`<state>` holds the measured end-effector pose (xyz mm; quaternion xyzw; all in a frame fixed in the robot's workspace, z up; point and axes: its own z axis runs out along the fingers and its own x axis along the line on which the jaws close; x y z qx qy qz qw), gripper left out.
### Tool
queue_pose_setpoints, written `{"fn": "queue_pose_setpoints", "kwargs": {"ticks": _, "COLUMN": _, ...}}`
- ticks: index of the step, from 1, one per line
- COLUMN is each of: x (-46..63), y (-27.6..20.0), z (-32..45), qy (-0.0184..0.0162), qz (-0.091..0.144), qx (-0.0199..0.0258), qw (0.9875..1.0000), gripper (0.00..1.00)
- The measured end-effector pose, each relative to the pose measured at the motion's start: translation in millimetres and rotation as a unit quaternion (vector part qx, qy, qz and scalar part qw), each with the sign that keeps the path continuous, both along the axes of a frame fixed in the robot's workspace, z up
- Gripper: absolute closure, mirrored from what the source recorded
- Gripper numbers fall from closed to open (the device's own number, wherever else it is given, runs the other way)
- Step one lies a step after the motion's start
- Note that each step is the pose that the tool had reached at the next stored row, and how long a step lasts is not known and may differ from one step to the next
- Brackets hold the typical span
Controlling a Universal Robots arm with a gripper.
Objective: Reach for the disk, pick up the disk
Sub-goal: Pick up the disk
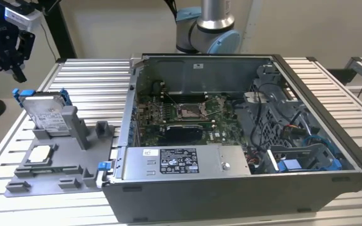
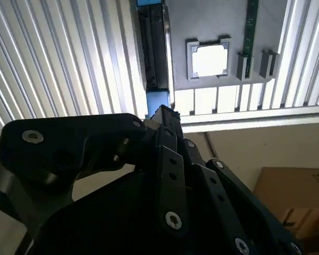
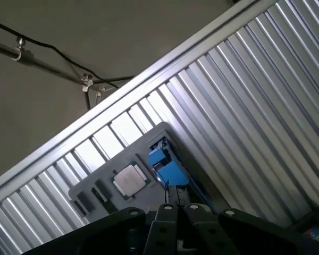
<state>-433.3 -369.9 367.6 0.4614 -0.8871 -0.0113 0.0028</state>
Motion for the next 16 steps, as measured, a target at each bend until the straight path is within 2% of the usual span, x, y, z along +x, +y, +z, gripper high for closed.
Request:
{"fn": "queue_pose_setpoints", "kwargs": {"ticks": 4, "x": -0.1, "y": 0.0, "z": -0.4, "qy": -0.0006, "qz": 0.035, "qx": 0.0000, "qw": 0.9994, "gripper": 1.00}}
{"fn": "queue_pose_setpoints", "kwargs": {"ticks": 8, "x": -0.1, "y": 0.0, "z": -1.7, "qy": -0.0007, "qz": 0.071, "qx": 0.0000, "qw": 0.9975, "gripper": 1.00}}
{"fn": "queue_pose_setpoints", "kwargs": {"ticks": 13, "x": -0.1, "y": 0.0, "z": -3.9, "qy": -0.0006, "qz": 0.116, "qx": 0.0001, "qw": 0.9932, "gripper": 1.00}}
{"fn": "queue_pose_setpoints", "kwargs": {"ticks": 16, "x": -0.1, "y": 0.0, "z": -5.0, "qy": -0.0006, "qz": 0.143, "qx": 0.0001, "qw": 0.9897, "gripper": 1.00}}
